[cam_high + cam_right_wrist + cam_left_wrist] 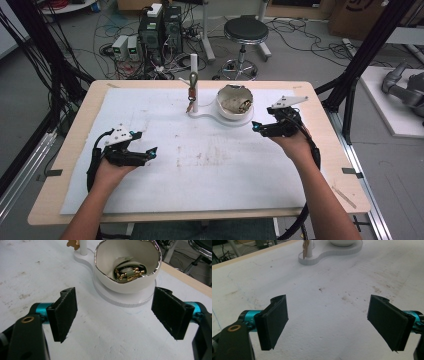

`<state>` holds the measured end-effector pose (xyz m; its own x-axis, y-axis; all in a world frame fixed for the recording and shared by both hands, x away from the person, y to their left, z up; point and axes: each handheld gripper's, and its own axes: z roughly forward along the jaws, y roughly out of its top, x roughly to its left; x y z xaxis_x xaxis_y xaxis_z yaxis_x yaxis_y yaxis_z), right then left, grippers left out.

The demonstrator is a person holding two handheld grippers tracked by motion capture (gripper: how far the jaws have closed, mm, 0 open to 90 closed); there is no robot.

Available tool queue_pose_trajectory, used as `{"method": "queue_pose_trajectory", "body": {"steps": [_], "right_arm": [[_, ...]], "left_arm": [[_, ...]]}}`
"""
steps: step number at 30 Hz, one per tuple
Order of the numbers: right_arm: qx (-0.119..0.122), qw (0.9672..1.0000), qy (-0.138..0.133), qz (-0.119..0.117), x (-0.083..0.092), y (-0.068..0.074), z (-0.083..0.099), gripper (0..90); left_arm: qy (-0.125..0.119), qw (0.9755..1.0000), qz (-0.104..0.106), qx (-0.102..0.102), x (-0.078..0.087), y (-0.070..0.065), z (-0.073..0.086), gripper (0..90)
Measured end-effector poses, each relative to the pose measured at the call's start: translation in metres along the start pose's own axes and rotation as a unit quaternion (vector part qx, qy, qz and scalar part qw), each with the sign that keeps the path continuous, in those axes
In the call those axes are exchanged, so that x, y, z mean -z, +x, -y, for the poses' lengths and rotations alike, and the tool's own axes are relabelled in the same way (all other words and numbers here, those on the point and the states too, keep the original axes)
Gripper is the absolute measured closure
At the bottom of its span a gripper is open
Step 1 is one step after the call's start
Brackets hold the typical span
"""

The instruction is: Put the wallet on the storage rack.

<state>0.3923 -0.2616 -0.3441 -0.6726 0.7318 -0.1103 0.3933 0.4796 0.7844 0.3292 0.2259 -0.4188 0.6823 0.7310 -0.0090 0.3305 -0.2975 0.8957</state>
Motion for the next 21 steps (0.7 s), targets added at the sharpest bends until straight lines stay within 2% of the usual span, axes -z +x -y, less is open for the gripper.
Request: {"method": "queue_pose_trajectory", "body": {"steps": [9, 16, 21], "right_arm": [[-0.006, 0.9997, -0.024, -0.001, 0.011, 0.003, 0.023, 21.3], [-0.021, 0.9986, -0.047, -0.007, 0.015, 0.008, 0.047, 21.3], [-0.034, 0.9977, -0.057, -0.011, 0.014, 0.011, 0.064, 21.3]], "left_arm": [[-0.006, 1.0, -0.003, 0.004, 0.001, 0.001, 0.0, 16.8], [-0.016, 0.9998, -0.007, 0.013, 0.003, 0.005, 0.001, 16.8], [-0.025, 0.9994, -0.002, 0.022, 0.003, 0.007, 0.002, 16.8]]}}
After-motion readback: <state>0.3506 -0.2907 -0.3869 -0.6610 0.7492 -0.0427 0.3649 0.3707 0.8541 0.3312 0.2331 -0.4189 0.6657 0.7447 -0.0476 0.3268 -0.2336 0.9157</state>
